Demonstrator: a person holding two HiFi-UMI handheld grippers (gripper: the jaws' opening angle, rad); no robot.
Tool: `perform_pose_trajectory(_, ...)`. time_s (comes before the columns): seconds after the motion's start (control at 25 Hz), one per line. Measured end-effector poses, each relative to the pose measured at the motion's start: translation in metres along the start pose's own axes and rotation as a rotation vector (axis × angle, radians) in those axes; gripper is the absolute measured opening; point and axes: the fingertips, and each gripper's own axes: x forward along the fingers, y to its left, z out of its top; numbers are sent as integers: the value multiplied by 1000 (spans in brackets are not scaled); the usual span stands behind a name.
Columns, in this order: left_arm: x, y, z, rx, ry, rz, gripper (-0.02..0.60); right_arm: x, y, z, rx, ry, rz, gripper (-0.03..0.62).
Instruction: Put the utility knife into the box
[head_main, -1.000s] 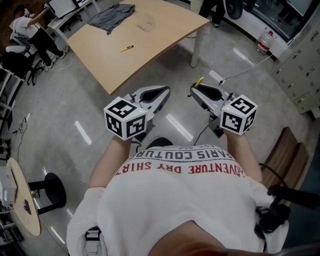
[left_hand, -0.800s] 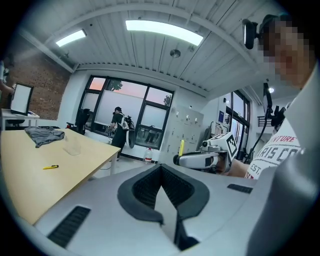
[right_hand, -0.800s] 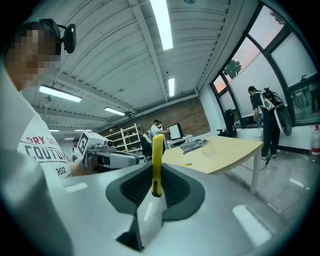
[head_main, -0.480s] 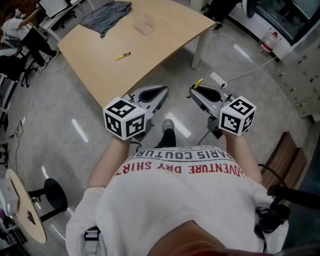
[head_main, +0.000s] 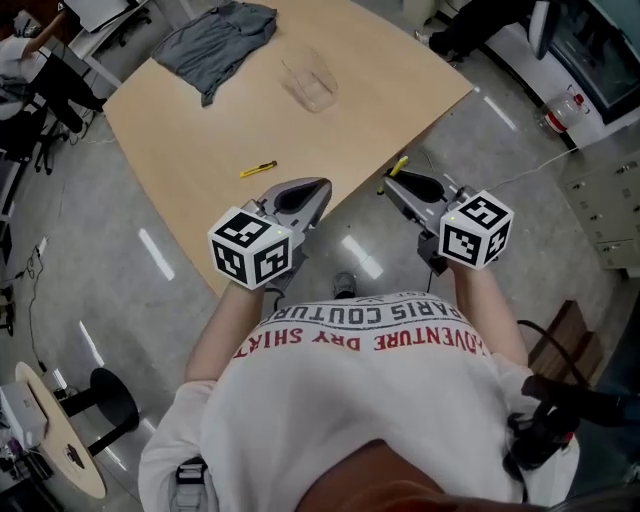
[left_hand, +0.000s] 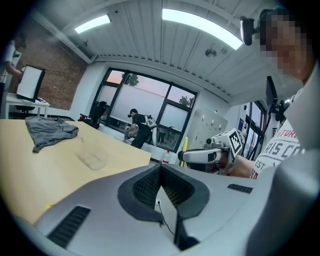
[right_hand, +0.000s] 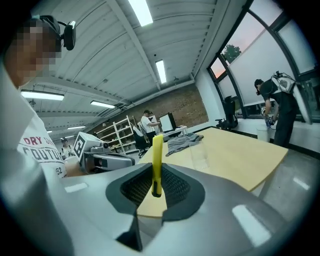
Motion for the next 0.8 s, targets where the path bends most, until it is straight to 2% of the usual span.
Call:
perform_pose_trajectory(0.24, 9, 60, 44, 8, -34, 56, 3, 52, -31, 56, -65, -38, 28, 52)
perform_pose_trajectory(0.8, 44, 128, 58, -59, -30, 160, 3, 131, -100, 62, -127, 70, 85, 52)
